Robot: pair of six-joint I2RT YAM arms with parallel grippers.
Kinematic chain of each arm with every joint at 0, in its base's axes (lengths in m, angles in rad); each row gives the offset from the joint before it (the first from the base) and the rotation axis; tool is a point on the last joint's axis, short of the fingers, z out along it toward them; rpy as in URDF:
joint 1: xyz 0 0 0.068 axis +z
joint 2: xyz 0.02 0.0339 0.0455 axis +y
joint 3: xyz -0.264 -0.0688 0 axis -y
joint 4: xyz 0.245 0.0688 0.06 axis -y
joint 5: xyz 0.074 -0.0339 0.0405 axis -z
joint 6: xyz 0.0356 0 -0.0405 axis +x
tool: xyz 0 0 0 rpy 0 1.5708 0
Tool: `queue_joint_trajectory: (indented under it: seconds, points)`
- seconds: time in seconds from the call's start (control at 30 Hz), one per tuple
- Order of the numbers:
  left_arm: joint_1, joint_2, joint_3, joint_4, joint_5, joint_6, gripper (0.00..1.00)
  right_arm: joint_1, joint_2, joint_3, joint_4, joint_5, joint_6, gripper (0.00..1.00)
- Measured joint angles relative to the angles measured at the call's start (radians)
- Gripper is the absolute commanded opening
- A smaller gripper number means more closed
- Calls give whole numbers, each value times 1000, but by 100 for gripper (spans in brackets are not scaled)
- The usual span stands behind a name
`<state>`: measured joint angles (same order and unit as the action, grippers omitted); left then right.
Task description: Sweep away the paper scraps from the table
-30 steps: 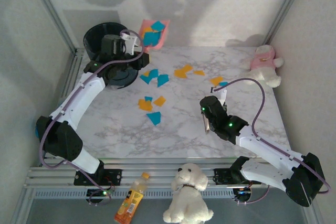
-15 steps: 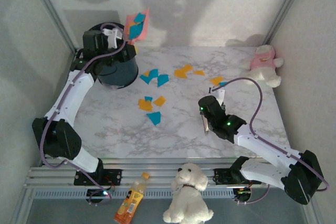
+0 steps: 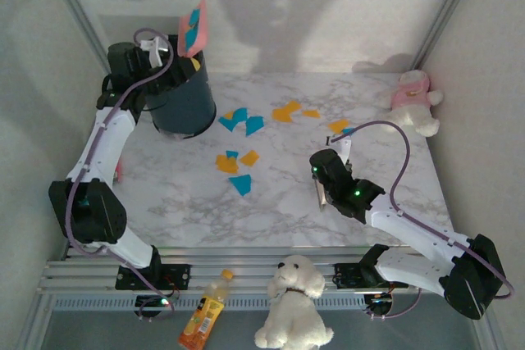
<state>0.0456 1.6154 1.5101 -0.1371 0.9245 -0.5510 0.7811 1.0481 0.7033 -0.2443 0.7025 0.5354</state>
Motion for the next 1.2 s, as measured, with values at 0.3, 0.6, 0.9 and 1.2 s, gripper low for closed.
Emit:
queue_joint_trajectory:
  seconds: [0.3,0.6,0.9,1.2]
  points:
    - [32,33,0,56,27,-119,0,0,1,0,-3,0,0,0]
    - [44,73,0,139,42,-277,0,0,1,2,-6,0,3,0]
    - [44,77,-48,273,48,-444,0,0,7,2,-7,0,3,0]
    - [44,77,-138,418,42,-608,0,0,11,2,-7,0,3,0]
